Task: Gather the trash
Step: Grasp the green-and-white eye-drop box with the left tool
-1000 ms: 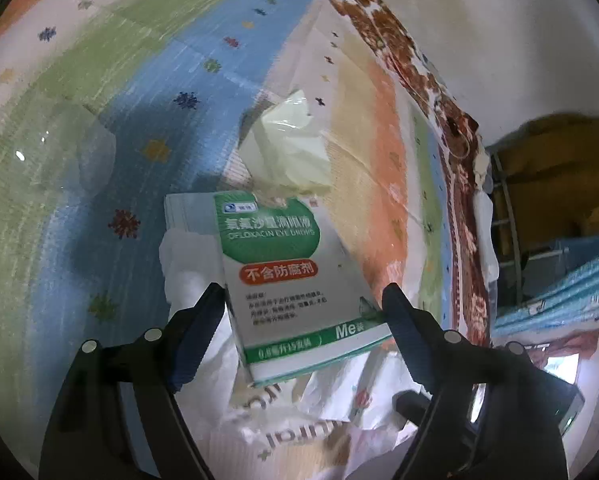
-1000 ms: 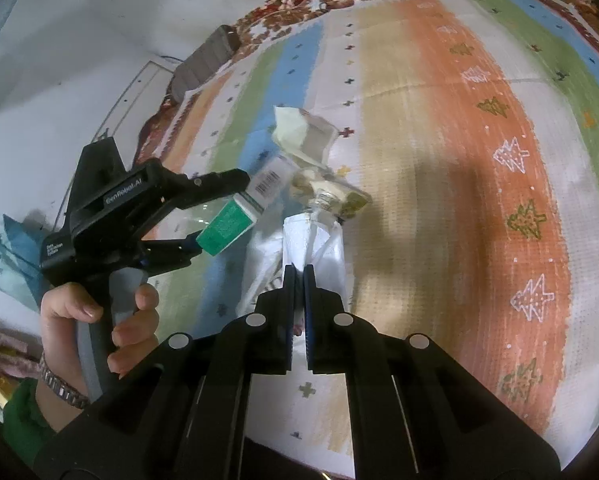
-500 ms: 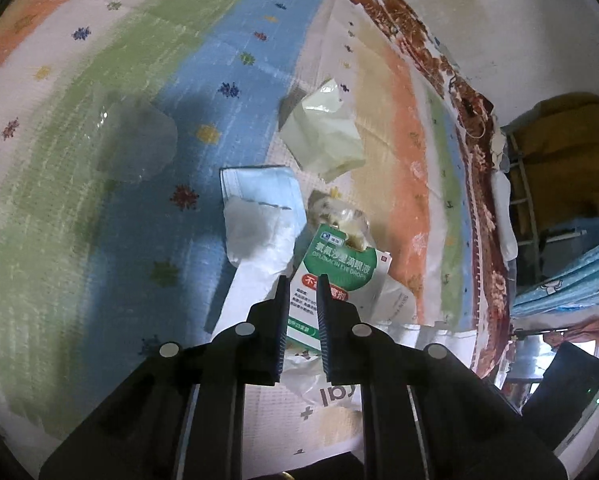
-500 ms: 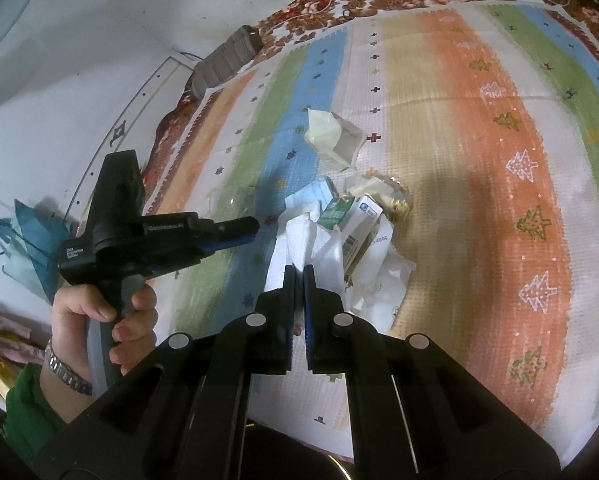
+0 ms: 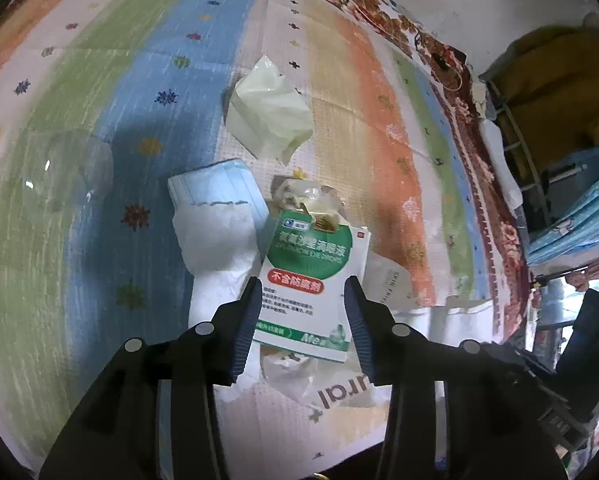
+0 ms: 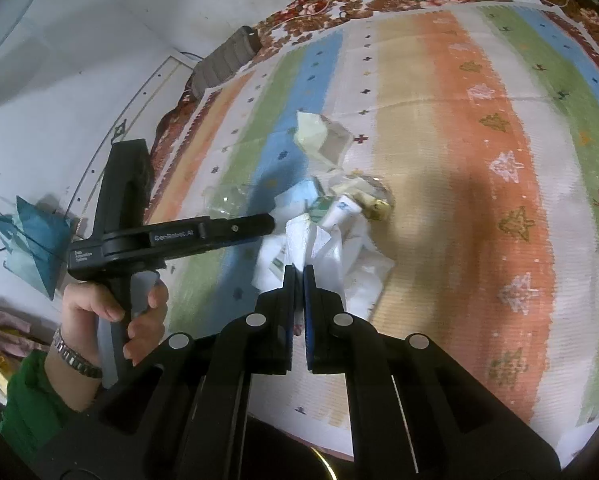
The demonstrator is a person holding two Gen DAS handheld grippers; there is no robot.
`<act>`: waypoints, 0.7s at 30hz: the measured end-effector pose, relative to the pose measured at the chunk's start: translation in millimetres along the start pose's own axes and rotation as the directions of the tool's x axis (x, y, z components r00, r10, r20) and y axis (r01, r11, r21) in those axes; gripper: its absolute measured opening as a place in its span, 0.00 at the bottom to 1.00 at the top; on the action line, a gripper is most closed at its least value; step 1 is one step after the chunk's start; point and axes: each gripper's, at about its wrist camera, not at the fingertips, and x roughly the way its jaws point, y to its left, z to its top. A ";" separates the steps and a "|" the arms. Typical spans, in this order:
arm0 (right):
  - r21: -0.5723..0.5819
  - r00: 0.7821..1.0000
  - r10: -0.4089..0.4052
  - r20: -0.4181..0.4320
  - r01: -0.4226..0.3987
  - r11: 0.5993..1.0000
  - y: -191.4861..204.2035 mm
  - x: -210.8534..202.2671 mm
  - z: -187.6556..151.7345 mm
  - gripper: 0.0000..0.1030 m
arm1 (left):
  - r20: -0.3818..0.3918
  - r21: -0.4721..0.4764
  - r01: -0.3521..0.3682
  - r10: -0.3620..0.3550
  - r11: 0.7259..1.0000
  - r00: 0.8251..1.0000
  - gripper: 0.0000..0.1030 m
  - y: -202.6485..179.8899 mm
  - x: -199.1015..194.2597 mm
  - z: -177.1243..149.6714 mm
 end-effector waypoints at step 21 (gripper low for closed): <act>0.059 1.000 -0.020 -0.017 0.021 0.998 -39.0 -4.1 -1.3 0.03 | -0.065 0.149 -0.053 0.063 0.987 0.996 0.78 -26.2 53.7 -1.8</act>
